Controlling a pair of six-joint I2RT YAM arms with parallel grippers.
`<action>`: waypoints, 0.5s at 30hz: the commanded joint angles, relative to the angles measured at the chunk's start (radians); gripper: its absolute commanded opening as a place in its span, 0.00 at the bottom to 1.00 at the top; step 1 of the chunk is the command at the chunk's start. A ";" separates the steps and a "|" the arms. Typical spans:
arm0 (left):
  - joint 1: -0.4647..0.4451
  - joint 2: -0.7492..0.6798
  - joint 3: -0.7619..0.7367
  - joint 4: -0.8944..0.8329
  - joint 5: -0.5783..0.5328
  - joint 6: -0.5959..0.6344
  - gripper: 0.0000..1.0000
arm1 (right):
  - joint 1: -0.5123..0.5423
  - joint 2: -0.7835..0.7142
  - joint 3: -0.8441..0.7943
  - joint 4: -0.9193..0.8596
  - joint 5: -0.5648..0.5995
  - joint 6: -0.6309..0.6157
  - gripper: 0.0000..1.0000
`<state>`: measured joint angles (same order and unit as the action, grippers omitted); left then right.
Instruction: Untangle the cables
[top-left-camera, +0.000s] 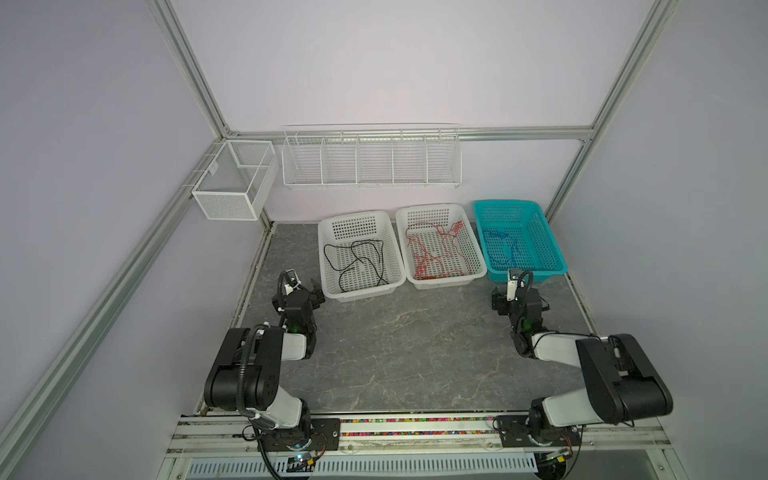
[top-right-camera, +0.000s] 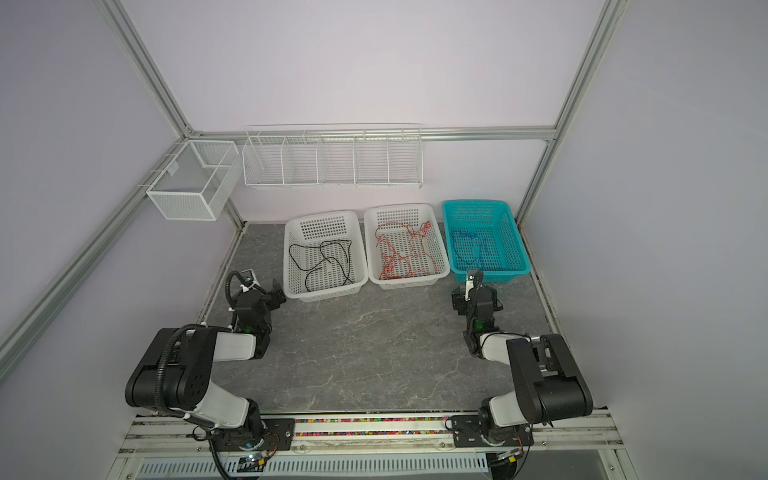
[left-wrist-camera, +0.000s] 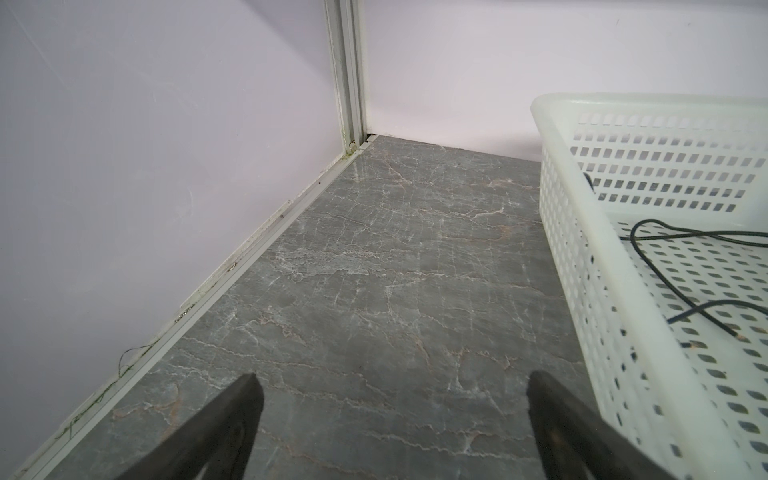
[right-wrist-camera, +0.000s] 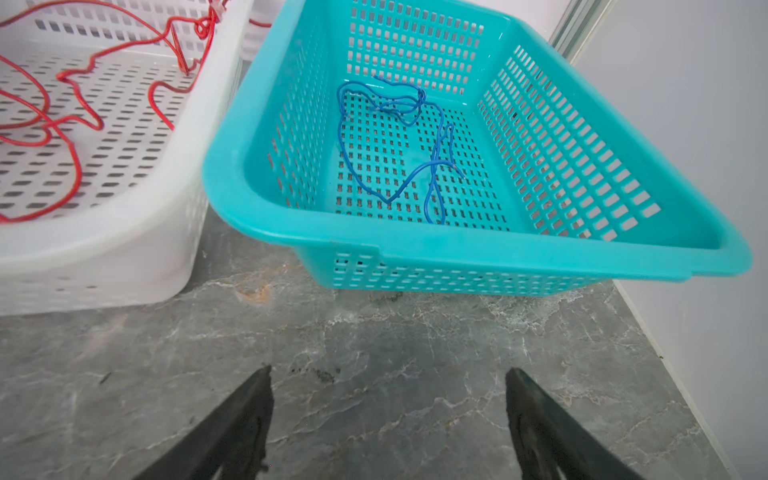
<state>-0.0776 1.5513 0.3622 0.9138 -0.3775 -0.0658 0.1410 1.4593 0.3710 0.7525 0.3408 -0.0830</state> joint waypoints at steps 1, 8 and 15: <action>0.001 0.003 0.013 0.031 -0.001 0.015 0.99 | -0.028 0.021 0.012 0.098 0.041 0.017 0.89; 0.000 0.004 0.015 0.030 -0.003 0.015 0.99 | -0.094 0.039 0.096 -0.057 -0.050 0.075 0.89; 0.001 0.004 0.014 0.031 -0.003 0.015 0.99 | -0.099 0.038 0.098 -0.064 -0.057 0.078 0.89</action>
<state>-0.0776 1.5513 0.3622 0.9165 -0.3775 -0.0658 0.0452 1.4914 0.4603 0.6994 0.2977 -0.0147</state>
